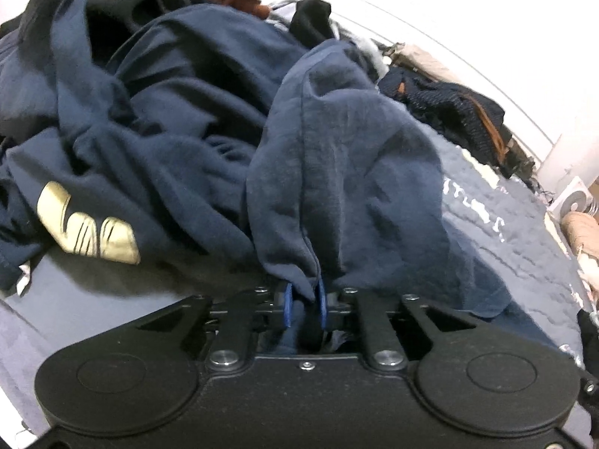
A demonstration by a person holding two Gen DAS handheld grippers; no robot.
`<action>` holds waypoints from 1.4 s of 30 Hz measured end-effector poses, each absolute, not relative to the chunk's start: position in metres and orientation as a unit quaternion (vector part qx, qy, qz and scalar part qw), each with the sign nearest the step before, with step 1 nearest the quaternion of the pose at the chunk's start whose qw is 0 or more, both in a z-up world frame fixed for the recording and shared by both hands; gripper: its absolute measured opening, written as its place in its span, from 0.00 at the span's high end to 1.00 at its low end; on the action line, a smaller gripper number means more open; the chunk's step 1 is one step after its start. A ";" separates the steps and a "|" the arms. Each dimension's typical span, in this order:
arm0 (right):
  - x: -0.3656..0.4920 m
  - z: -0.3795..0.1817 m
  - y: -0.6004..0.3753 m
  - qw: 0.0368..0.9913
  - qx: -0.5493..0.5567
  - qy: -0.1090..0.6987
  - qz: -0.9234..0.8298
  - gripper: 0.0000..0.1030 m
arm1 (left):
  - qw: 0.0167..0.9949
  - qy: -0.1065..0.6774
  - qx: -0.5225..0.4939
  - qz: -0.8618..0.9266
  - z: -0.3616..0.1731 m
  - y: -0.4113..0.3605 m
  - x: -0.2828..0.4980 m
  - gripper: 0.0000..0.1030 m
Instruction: Fold clothes
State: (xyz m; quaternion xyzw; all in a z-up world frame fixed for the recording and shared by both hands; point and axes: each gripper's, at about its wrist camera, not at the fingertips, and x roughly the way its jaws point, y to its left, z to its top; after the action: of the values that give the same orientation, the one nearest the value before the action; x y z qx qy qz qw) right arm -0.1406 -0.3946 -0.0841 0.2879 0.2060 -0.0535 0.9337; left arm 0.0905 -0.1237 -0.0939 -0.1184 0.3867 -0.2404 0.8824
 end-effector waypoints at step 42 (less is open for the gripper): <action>-0.198 -0.066 -0.477 0.920 0.305 0.226 -0.098 0.58 | 0.882 0.373 -0.007 -0.288 -0.077 -0.222 0.003 0.56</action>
State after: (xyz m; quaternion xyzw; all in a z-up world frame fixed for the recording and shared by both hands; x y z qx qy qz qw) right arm -0.1976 -0.4769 -0.0658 0.3053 0.2256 -0.0976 0.9200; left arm 0.0027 -0.2225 -0.0773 -0.0075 0.3726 -0.2885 0.8820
